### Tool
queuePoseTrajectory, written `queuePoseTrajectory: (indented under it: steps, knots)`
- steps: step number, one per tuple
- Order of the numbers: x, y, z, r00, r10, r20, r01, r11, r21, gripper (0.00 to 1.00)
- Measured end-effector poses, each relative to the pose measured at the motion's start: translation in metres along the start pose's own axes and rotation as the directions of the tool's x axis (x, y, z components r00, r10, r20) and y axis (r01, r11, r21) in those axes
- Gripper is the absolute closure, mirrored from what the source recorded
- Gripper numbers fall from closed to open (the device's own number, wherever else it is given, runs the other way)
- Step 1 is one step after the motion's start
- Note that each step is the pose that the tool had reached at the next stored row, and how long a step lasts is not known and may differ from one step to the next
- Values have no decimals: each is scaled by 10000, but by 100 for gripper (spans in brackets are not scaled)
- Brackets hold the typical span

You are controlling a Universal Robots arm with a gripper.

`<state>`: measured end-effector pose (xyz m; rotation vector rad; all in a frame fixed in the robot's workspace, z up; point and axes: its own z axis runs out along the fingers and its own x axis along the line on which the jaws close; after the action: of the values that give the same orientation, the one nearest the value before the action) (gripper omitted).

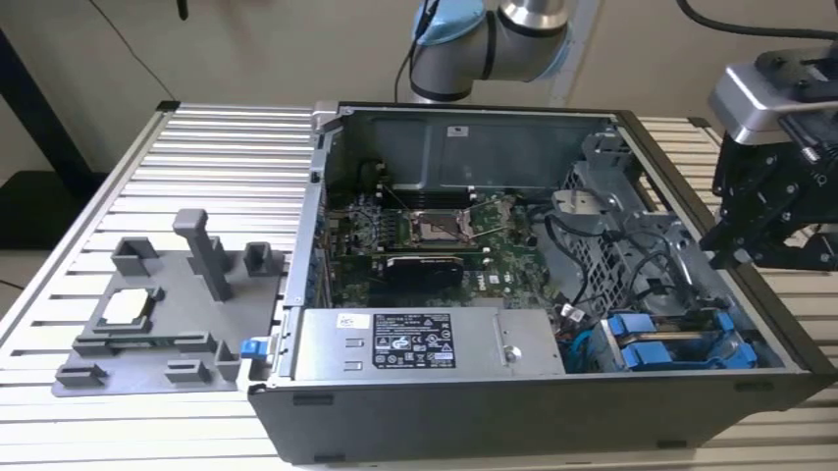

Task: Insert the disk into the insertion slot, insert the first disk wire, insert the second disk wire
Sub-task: 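Insert the second disk wire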

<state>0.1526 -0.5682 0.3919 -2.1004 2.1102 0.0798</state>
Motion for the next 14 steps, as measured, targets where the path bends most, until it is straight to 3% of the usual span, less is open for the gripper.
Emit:
queuePoseTrajectory:
  steps: [2, 5, 14]
  knots:
    - [-25, 16, 4, 9999, 17, 127, -16, 10000, -40, 74]
    - [-63, 48, 7, 9997, 32, 242, -30, 10000, -86, 74]
    - [-252, 139, 29, 9997, -35, 246, 39, 9998, -177, 74]
